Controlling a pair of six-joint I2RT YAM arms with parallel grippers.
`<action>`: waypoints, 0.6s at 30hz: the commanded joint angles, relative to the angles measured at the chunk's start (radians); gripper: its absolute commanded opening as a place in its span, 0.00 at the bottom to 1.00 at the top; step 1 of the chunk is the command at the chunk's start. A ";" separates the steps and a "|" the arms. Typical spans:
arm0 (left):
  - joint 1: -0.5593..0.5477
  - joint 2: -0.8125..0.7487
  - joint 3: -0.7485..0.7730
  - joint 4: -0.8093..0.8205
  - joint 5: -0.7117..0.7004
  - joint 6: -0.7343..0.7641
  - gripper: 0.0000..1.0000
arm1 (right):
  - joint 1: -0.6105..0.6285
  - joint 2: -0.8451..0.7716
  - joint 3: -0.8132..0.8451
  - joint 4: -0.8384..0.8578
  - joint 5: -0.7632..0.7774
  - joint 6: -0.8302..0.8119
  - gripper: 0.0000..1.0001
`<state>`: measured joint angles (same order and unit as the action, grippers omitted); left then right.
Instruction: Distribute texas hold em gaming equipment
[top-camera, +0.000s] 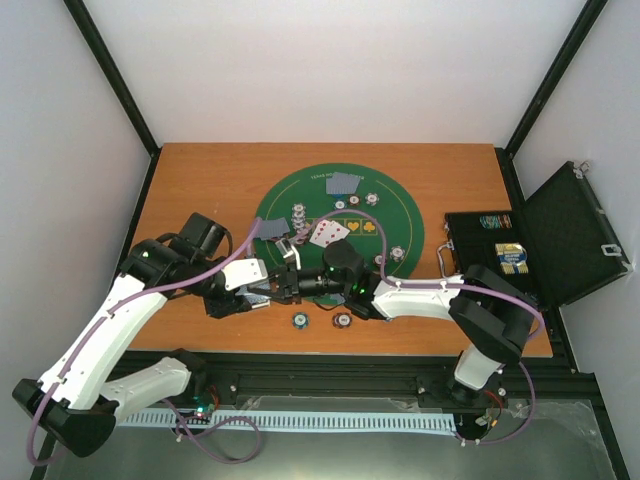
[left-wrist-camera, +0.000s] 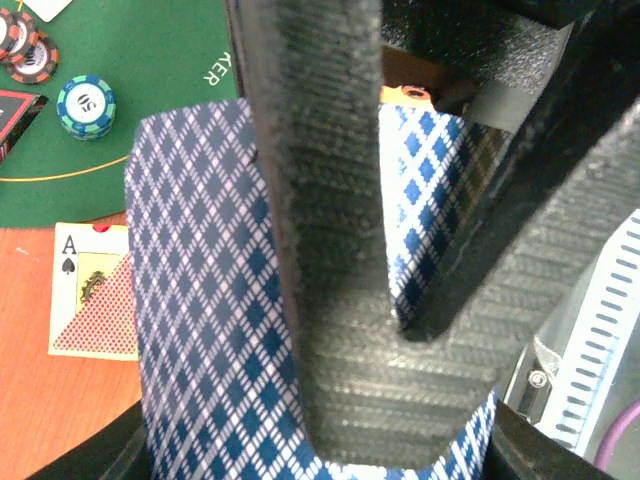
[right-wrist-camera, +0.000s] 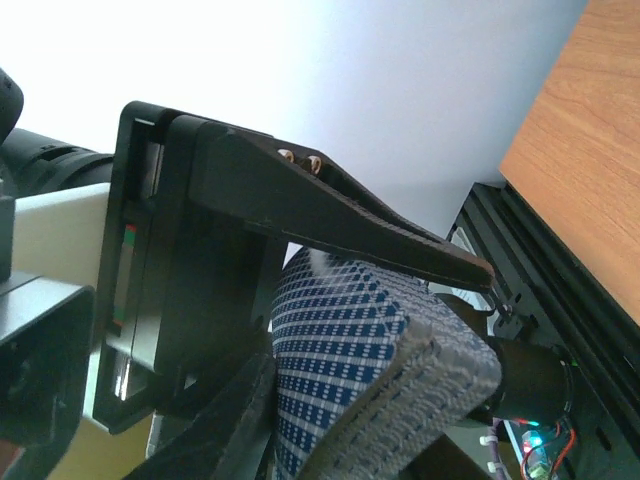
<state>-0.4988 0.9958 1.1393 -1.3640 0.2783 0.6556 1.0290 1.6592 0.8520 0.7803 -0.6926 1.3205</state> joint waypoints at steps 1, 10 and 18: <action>-0.003 -0.032 0.054 0.036 0.033 -0.010 0.34 | 0.006 0.002 -0.060 -0.125 0.060 0.001 0.10; -0.003 -0.031 0.040 0.033 0.040 -0.003 0.47 | 0.007 -0.021 -0.093 -0.145 0.080 0.001 0.03; -0.003 -0.017 0.022 0.018 0.064 0.019 0.67 | 0.012 -0.036 -0.085 -0.104 0.070 0.009 0.03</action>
<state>-0.4999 0.9920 1.1393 -1.3533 0.3252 0.6617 1.0359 1.6157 0.8021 0.7746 -0.6521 1.3304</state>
